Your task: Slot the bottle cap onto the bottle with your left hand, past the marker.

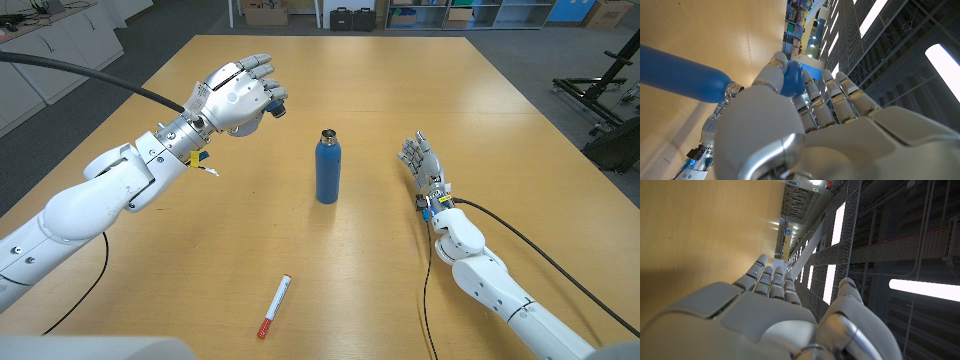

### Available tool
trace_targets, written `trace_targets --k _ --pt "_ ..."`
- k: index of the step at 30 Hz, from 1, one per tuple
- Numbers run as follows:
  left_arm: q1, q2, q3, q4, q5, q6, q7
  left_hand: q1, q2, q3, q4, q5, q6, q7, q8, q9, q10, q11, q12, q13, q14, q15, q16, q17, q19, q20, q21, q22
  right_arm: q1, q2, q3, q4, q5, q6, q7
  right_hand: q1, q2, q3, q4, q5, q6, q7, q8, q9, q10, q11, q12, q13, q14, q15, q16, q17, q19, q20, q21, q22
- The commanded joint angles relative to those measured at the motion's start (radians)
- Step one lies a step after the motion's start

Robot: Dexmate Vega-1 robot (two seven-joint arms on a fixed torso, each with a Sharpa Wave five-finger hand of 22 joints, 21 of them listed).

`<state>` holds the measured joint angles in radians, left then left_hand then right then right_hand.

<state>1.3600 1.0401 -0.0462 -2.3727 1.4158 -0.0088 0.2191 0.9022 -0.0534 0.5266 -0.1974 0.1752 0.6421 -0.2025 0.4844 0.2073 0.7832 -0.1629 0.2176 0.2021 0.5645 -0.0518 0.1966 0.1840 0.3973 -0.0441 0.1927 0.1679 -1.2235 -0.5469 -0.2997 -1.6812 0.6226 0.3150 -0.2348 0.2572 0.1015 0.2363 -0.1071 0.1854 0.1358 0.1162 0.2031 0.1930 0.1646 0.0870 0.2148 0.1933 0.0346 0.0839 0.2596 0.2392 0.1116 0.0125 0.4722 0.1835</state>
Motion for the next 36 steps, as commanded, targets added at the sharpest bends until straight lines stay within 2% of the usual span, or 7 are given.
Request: trace_targets --k 1,10,18,26,36 --pt "-0.102 0.051 0.093 -0.005 0.015 -0.034 -0.001 0.015 0.021 0.034 0.025 0.002 0.117 -0.012 0.010 0.005 0.075 -0.061 0.000 0.005 0.010 -0.170 -0.002 0.001 0.010 -0.081 0.000 0.003 -0.007 -0.006 0.002 -0.015 -0.009 0.012 0.007 -0.002 0.004 -0.004 -0.002 0.010 0.008 0.003 0.001 0.004 0.011 -0.002 0.002 0.004 0.005 0.004 0.004 0.003 0.008 0.003 -0.002 0.003" --pt "-0.181 0.089 0.173 -0.002 0.073 -0.057 0.045 0.016 0.019 0.035 0.024 0.002 0.118 -0.012 0.010 0.005 0.077 -0.061 -0.002 0.005 0.010 -0.171 -0.003 0.001 0.010 -0.081 0.000 0.003 -0.015 0.004 0.007 -0.007 -0.014 0.051 0.014 -0.002 0.004 -0.004 -0.002 0.010 0.008 0.004 0.000 0.004 0.012 -0.004 0.002 0.004 0.005 0.005 0.004 0.003 0.008 0.003 -0.004 0.003" --pt "-0.246 0.132 0.235 0.008 0.170 -0.060 0.155 0.015 0.020 0.036 0.026 0.001 0.119 -0.012 0.011 0.005 0.077 -0.061 -0.003 0.005 0.014 -0.171 -0.002 0.002 0.010 -0.080 -0.001 0.003 -0.042 0.007 0.016 -0.016 -0.030 0.087 0.005 -0.002 0.004 -0.004 -0.002 0.010 0.008 0.003 0.000 0.004 0.016 -0.002 0.003 0.004 0.006 0.005 0.004 0.004 0.009 0.002 -0.005 0.003" --pt "-0.330 0.183 0.260 -0.006 0.140 -0.121 0.122 0.011 0.020 0.037 0.028 0.000 0.120 -0.012 0.012 0.006 0.078 -0.061 -0.005 0.005 0.018 -0.170 -0.003 0.003 0.007 -0.074 -0.002 0.003 -0.051 0.020 0.016 -0.017 -0.031 0.110 0.007 -0.002 0.004 -0.004 -0.002 0.010 0.012 0.004 0.002 0.004 0.017 -0.003 0.003 0.004 0.006 0.003 0.004 0.004 0.009 0.003 -0.006 0.003" --pt "-0.401 0.237 0.287 -0.013 0.137 -0.191 0.102 0.010 0.018 0.038 0.028 0.000 0.119 -0.012 0.012 0.006 0.079 -0.061 -0.007 0.005 0.018 -0.171 -0.004 0.002 0.011 -0.070 -0.001 0.003 -0.052 0.029 0.011 -0.011 -0.039 0.123 0.012 -0.003 0.004 -0.005 -0.002 0.010 0.013 0.004 0.002 0.004 0.017 -0.003 0.003 0.004 0.006 0.003 0.004 0.004 0.010 0.003 -0.007 0.003"
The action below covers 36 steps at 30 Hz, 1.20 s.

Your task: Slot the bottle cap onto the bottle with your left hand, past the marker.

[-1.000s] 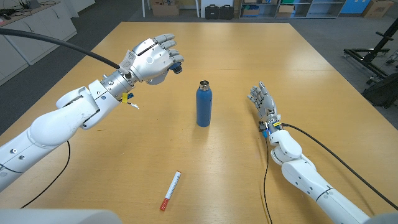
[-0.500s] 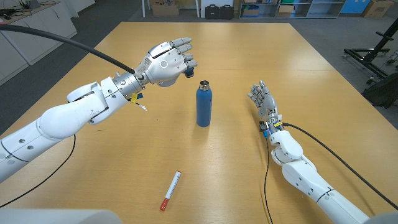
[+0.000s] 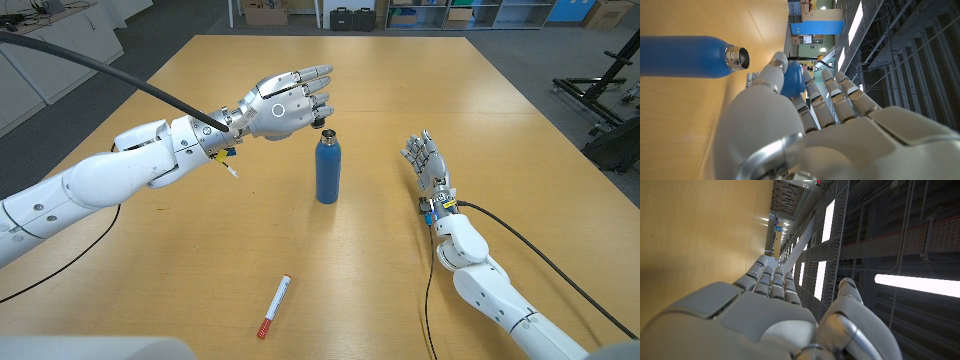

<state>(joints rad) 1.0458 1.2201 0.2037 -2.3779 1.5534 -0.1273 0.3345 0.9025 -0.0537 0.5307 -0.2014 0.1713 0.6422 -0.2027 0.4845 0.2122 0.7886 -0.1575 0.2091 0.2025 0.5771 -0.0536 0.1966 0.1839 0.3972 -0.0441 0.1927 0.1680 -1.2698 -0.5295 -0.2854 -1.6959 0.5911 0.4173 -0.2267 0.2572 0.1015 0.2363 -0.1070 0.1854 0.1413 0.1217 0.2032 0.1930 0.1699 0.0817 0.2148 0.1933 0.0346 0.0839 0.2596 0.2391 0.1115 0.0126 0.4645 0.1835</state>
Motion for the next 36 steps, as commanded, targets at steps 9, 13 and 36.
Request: trace_targets --k 9,13,36 --pt "-0.178 0.048 0.086 0.002 0.000 -0.144 -0.017 0.010 0.017 0.035 0.031 0.003 0.118 -0.011 0.013 0.002 0.075 -0.066 0.001 0.004 0.009 -0.170 -0.003 0.003 0.012 -0.068 -0.001 0.002 -0.006 0.019 -0.005 0.013 -0.010 0.031 0.006 -0.003 0.004 -0.005 -0.002 0.010 0.008 -0.002 0.002 0.004 0.011 0.003 0.003 0.004 0.006 0.003 0.004 0.004 0.012 0.002 -0.001 0.003" --pt "-0.227 0.026 0.124 0.025 0.013 -0.178 0.003 0.010 0.016 0.035 0.031 0.003 0.119 -0.011 0.014 0.002 0.076 -0.067 0.001 0.004 0.009 -0.170 -0.003 0.003 0.012 -0.068 -0.001 0.002 -0.010 0.022 -0.004 0.015 -0.009 0.034 0.004 -0.003 0.004 -0.005 -0.002 0.010 0.008 -0.002 0.001 0.004 0.011 0.003 0.003 0.004 0.007 0.005 0.004 0.004 0.012 0.003 -0.001 0.003" --pt "-0.320 -0.049 0.269 0.179 0.139 -0.103 0.249 0.014 0.009 0.041 0.030 0.002 0.122 -0.012 0.022 0.005 0.084 -0.067 -0.003 0.004 0.012 -0.167 -0.006 0.003 -0.007 -0.066 -0.007 0.002 -0.052 0.008 0.023 -0.030 -0.032 0.032 -0.036 -0.003 0.004 -0.006 -0.002 0.010 0.007 -0.003 0.000 0.004 0.011 0.003 0.002 0.004 0.008 0.005 0.004 0.004 0.013 0.004 -0.005 0.004"
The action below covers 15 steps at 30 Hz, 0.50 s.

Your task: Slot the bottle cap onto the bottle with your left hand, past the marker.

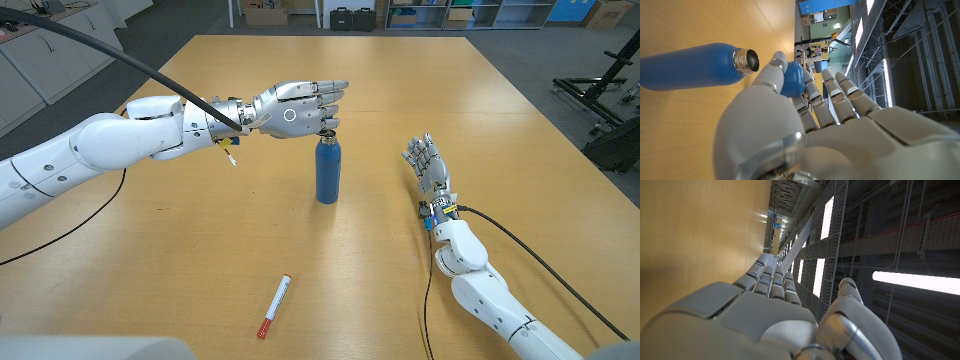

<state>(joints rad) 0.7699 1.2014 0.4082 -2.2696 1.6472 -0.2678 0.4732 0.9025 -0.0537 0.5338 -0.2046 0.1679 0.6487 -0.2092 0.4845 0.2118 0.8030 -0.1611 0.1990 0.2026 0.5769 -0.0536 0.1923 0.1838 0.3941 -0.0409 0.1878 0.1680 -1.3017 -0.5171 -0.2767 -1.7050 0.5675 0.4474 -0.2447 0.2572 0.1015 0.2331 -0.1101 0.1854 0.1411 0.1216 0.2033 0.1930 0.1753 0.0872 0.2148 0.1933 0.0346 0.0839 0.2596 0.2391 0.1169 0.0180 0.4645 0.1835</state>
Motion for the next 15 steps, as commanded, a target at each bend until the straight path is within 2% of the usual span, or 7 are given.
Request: trace_targets --k 1,6,15 --pt "-0.051 -0.033 0.070 0.076 0.047 0.036 0.112 0.014 0.008 0.038 0.033 0.005 0.116 -0.006 0.022 0.005 0.070 -0.063 0.007 0.004 0.013 -0.167 -0.001 0.003 -0.004 -0.068 -0.002 0.002 -0.021 -0.005 0.015 -0.021 -0.011 0.002 -0.019 -0.003 0.004 -0.002 0.001 0.010 0.007 -0.002 0.000 0.004 0.006 -0.002 0.002 0.004 0.008 0.005 0.003 0.004 0.008 -0.002 -0.005 0.004" --pt "-0.095 -0.046 0.103 0.111 0.068 0.028 0.137 0.011 0.007 0.038 0.034 0.005 0.117 -0.006 0.024 0.006 0.072 -0.063 0.007 0.004 0.014 -0.166 -0.001 0.003 -0.007 -0.066 -0.002 0.002 -0.026 -0.006 0.016 -0.027 -0.014 -0.002 -0.023 -0.003 0.004 -0.003 0.001 0.010 0.009 -0.001 0.001 0.004 0.006 -0.002 0.002 0.004 0.008 0.005 0.003 0.004 0.008 -0.001 -0.006 0.004" --pt "-0.139 -0.065 0.155 0.129 0.090 0.025 0.152 0.010 0.005 0.038 0.035 0.005 0.116 -0.007 0.025 0.006 0.072 -0.063 0.006 0.004 0.017 -0.165 0.000 0.004 -0.008 -0.065 -0.002 0.002 -0.031 -0.002 0.016 -0.030 -0.019 0.003 -0.024 -0.003 0.004 -0.003 0.001 0.010 0.009 -0.002 0.001 0.004 0.007 -0.002 0.002 0.004 0.008 0.004 0.003 0.005 0.010 -0.002 -0.008 0.004"
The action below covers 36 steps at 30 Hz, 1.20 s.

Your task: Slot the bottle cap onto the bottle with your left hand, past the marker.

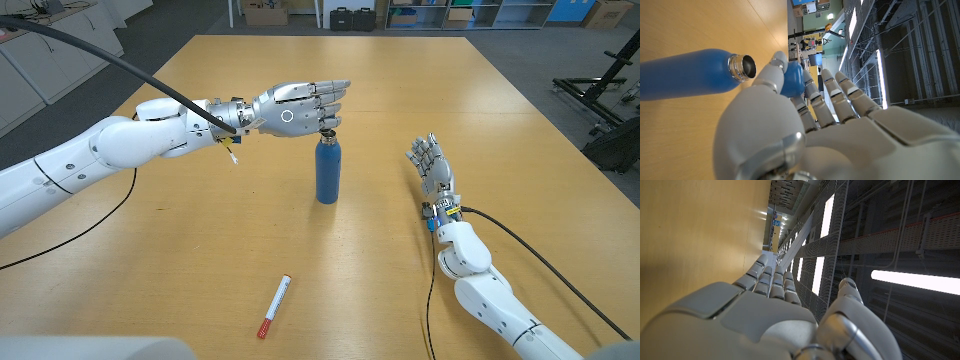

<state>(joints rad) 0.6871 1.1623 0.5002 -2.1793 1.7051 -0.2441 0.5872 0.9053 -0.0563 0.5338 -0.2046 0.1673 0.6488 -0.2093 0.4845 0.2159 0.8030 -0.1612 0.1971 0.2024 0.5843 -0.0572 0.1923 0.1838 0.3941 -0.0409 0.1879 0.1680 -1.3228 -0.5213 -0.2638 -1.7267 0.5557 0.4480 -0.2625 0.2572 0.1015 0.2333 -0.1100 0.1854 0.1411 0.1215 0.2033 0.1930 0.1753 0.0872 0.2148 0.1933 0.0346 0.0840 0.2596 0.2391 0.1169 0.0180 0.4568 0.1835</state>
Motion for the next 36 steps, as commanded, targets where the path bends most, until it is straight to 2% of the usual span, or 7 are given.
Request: trace_targets --k 1,12,36 --pt "-0.059 -0.029 0.069 0.042 0.032 0.003 0.040 0.007 0.007 0.038 0.034 0.006 0.116 -0.007 0.025 0.002 0.072 -0.063 0.007 0.004 0.009 -0.162 -0.001 0.004 -0.008 -0.065 -0.002 0.002 -0.010 0.002 0.003 -0.008 -0.010 0.005 -0.006 -0.003 0.004 -0.003 0.001 0.010 0.009 -0.002 0.001 0.004 0.007 -0.002 0.002 0.004 0.008 0.004 0.003 0.005 0.010 -0.002 0.000 0.004" --pt "-0.086 -0.048 0.113 0.079 0.037 0.011 0.049 0.007 0.003 0.039 0.033 0.006 0.114 -0.008 0.027 0.002 0.071 -0.063 0.006 0.004 0.007 -0.162 -0.002 0.003 -0.014 -0.065 -0.003 0.002 -0.027 0.003 0.010 -0.018 -0.012 0.010 -0.013 -0.003 0.004 -0.003 0.001 0.010 0.010 -0.002 0.001 0.004 0.007 -0.003 0.002 0.004 0.008 0.004 0.003 0.005 0.010 -0.002 -0.002 0.004" --pt "-0.121 -0.063 0.160 0.131 0.021 0.023 0.062 0.003 0.001 0.040 0.036 0.007 0.113 -0.008 0.029 0.003 0.069 -0.063 0.003 0.004 0.011 -0.160 -0.001 0.004 -0.015 -0.062 -0.002 0.002 -0.028 0.004 0.013 -0.021 -0.013 -0.001 -0.014 -0.003 0.004 -0.004 0.001 0.010 0.011 -0.002 0.001 0.004 0.008 -0.003 0.002 0.004 0.008 0.004 0.002 0.005 0.012 -0.002 -0.006 0.004"
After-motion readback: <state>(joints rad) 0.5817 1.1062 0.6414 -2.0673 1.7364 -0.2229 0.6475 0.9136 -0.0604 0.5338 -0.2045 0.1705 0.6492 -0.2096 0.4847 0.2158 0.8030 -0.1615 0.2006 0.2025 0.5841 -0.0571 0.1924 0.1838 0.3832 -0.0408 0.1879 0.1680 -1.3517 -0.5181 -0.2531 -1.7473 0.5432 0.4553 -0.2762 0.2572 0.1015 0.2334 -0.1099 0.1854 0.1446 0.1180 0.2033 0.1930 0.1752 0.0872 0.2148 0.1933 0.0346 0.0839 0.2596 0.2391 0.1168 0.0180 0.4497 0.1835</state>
